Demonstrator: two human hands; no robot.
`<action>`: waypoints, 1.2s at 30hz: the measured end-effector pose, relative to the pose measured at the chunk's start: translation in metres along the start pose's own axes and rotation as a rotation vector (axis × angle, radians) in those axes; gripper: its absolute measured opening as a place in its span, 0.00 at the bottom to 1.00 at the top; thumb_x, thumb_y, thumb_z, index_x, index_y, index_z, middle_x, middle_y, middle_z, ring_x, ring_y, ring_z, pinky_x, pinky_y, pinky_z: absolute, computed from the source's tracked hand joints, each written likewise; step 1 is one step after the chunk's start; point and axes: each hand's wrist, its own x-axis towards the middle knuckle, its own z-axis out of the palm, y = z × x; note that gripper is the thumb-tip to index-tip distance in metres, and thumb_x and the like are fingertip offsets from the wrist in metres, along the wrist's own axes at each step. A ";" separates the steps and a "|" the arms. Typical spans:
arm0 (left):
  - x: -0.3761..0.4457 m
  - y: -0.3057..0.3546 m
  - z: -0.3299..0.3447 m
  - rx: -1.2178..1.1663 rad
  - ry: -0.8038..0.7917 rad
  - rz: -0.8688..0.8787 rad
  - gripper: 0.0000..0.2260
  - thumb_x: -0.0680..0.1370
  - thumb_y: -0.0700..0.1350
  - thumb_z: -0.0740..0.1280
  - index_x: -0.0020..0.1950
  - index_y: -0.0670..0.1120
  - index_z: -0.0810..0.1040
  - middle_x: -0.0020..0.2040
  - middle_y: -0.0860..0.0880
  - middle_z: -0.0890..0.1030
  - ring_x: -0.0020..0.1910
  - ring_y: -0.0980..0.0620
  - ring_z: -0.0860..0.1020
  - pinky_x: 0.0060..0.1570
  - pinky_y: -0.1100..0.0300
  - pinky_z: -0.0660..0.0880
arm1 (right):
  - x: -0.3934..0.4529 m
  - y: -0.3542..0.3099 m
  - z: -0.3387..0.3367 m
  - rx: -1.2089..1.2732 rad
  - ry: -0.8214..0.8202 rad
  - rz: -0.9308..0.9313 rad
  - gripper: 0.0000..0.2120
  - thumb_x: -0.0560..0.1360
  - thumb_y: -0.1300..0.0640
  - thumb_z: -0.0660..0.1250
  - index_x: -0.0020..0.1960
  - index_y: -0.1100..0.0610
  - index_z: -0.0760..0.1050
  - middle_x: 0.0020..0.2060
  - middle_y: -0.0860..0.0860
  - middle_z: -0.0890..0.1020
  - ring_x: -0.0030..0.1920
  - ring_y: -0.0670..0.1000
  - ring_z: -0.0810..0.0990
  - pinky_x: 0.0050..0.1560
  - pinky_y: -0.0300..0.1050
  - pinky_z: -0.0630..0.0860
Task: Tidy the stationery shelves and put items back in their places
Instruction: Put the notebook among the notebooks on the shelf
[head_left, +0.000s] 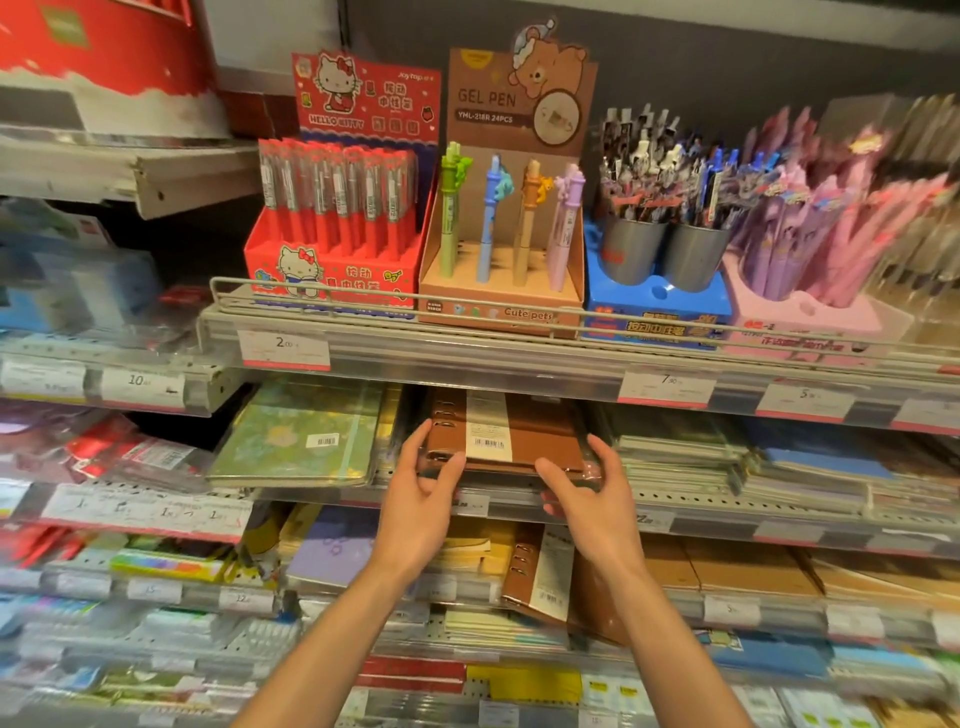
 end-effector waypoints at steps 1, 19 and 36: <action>0.002 0.000 0.001 -0.004 -0.003 0.003 0.27 0.79 0.54 0.66 0.76 0.59 0.60 0.42 0.53 0.83 0.42 0.54 0.83 0.51 0.54 0.80 | 0.001 0.001 0.001 -0.028 -0.007 -0.011 0.35 0.73 0.50 0.75 0.75 0.46 0.61 0.53 0.46 0.81 0.43 0.46 0.86 0.52 0.48 0.83; -0.007 0.018 -0.009 0.304 0.020 0.125 0.25 0.81 0.56 0.60 0.77 0.56 0.58 0.43 0.54 0.82 0.40 0.60 0.81 0.47 0.54 0.78 | 0.006 0.003 -0.003 -0.312 0.082 -0.118 0.33 0.78 0.46 0.67 0.78 0.49 0.56 0.43 0.45 0.83 0.49 0.46 0.82 0.59 0.51 0.76; 0.004 0.044 -0.165 0.651 0.310 0.351 0.09 0.77 0.50 0.68 0.56 0.50 0.79 0.42 0.57 0.78 0.40 0.59 0.76 0.43 0.56 0.74 | -0.030 -0.058 0.099 -0.686 -0.205 -0.510 0.07 0.80 0.49 0.63 0.54 0.48 0.78 0.36 0.43 0.81 0.40 0.43 0.79 0.47 0.48 0.79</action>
